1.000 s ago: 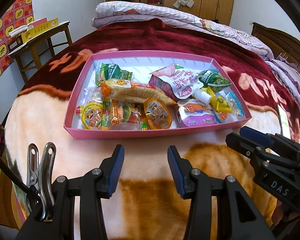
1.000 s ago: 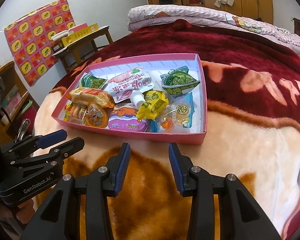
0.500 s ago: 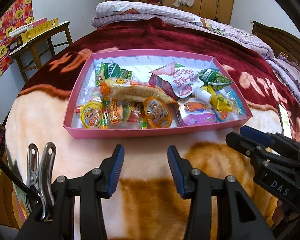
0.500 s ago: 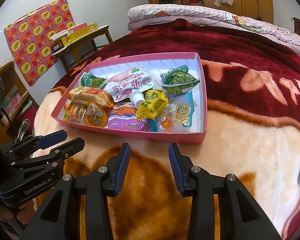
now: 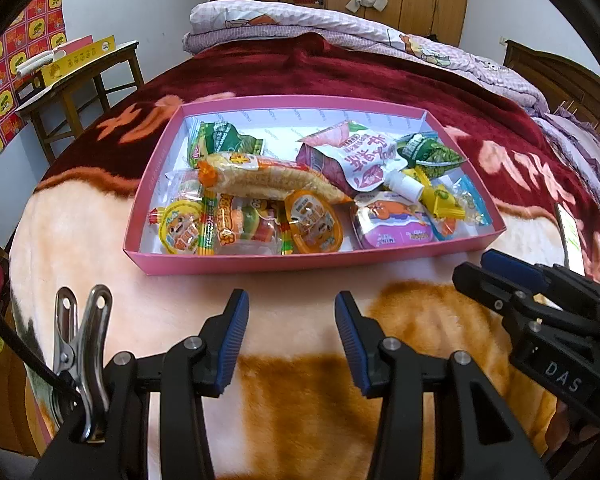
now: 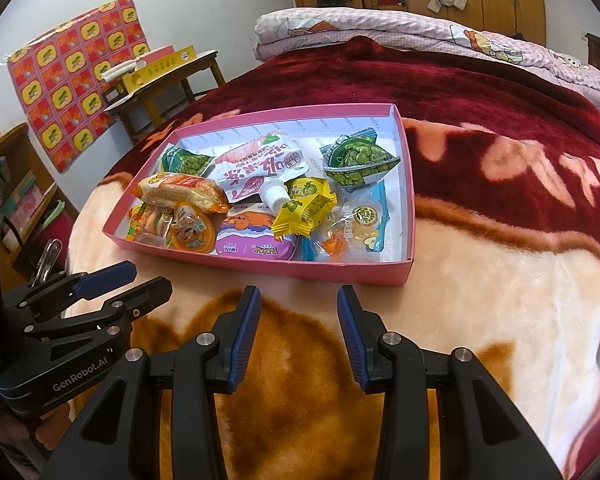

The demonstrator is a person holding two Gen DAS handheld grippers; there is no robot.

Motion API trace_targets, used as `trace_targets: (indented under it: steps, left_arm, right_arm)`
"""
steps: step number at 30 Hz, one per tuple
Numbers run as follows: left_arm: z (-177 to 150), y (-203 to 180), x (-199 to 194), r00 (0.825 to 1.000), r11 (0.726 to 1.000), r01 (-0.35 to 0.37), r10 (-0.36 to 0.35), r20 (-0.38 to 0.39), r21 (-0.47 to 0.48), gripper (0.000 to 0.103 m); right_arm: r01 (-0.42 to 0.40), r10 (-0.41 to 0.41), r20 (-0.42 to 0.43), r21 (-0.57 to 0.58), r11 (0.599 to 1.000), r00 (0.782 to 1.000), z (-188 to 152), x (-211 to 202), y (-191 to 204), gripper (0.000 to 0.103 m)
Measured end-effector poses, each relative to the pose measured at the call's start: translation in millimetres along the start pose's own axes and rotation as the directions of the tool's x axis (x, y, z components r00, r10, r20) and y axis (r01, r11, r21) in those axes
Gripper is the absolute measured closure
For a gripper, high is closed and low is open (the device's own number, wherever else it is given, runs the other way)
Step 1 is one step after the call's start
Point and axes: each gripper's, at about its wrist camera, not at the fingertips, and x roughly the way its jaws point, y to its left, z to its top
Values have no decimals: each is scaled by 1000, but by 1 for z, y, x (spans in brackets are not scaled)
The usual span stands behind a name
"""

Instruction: Organize snacks

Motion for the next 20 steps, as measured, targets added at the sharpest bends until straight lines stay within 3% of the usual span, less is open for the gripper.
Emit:
trace_targets:
  steps: [20]
  left_arm:
    - [-1, -1, 2, 1000, 1000, -11, 11, -16, 5, 56]
  right_arm:
    - [13, -13, -5, 6, 1000, 1000, 0, -1, 0, 62]
